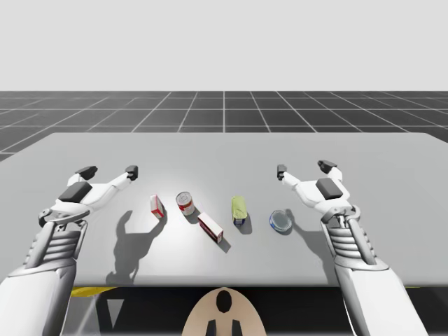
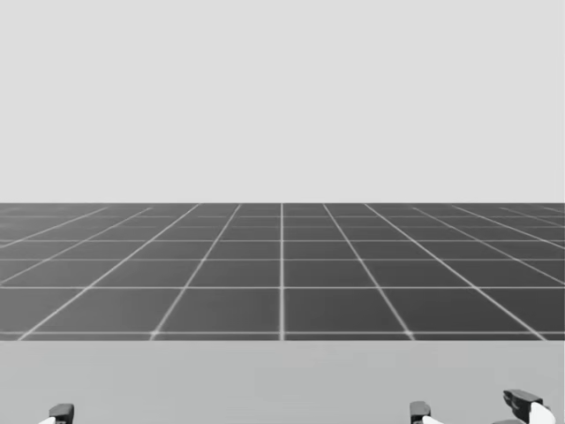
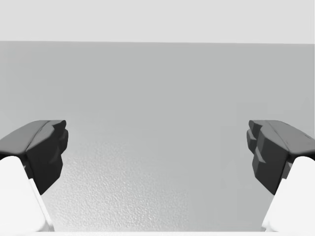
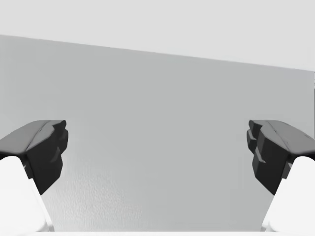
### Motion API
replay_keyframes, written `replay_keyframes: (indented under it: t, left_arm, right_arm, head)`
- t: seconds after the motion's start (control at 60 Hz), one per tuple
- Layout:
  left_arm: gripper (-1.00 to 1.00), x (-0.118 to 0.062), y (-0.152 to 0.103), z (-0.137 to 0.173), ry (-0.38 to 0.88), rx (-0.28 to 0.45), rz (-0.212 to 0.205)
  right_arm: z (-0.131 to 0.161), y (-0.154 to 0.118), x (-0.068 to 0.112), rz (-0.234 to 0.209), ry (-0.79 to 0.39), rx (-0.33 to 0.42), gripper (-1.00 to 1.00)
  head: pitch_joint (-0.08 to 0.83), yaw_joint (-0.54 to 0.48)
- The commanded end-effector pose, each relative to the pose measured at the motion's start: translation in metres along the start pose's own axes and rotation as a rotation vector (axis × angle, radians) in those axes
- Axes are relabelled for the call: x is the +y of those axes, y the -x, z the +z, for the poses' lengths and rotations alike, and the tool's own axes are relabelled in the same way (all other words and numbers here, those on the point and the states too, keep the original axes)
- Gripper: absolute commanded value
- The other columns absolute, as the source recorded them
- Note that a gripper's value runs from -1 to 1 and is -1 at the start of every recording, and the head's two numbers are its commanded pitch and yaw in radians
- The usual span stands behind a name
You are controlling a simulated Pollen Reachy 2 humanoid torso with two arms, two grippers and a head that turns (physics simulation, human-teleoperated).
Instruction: Lift the gelatin box off the table.
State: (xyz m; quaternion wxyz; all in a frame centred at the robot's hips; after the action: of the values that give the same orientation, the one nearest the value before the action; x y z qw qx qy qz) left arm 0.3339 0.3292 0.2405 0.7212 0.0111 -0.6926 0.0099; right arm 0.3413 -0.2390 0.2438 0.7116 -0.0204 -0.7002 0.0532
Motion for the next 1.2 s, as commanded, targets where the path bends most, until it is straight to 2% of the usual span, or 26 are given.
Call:
replay_keyframes:
  t: [0.017,0.067,0.2,0.517,0.75,0.95,1.2]
  left_arm:
    - [-1.0,0.0003,-0.0003,0.0001,0.0,0.0,-0.003]
    - [-1.0,0.0003,-0.0004,0.0001,0.0,-0.001,-0.003]
    - [-1.0,0.0007,-0.0007,0.0006,-0.001,-0.001,0.001]
    - [-1.0,0.0014,-0.0022,0.0014,-0.006,-0.009,-0.004]
    - [-1.0,0.0014,-0.0015,0.0004,-0.003,-0.005,-0.013]
    - [-1.0,0.0017,-0.001,-0.0005,-0.003,-0.001,-0.012]
    - [-1.0,0.0006,0.0006,-0.0017,0.002,0.006,-0.016]
  right_arm:
    - [0.0027,0.0009,0.0026,-0.019,0.027,0.009,-1.0]
    - [0.0027,0.001,0.0022,0.0,0.015,-0.003,-1.0]
    - [0.0015,-0.0005,0.0014,-0.003,0.026,0.008,-1.0]
    - [-0.0001,-0.0003,0.0004,0.012,0.047,0.004,-1.0]
    - [0.0006,-0.0014,-0.0005,0.015,0.045,0.001,-1.0]
    - [0.0012,-0.0019,-0.0001,0.015,0.041,0.006,-1.0]
    - [0.0013,0.0001,0.002,0.019,0.035,0.016,-1.0]
  head:
    - [-0.003,0.0]
    - [-0.001,0.0]
    - [0.044,0.0]
    - [0.301,0.0]
    - [0.434,0.03]
    - [0.545,0.16]
    - [0.64,0.29]
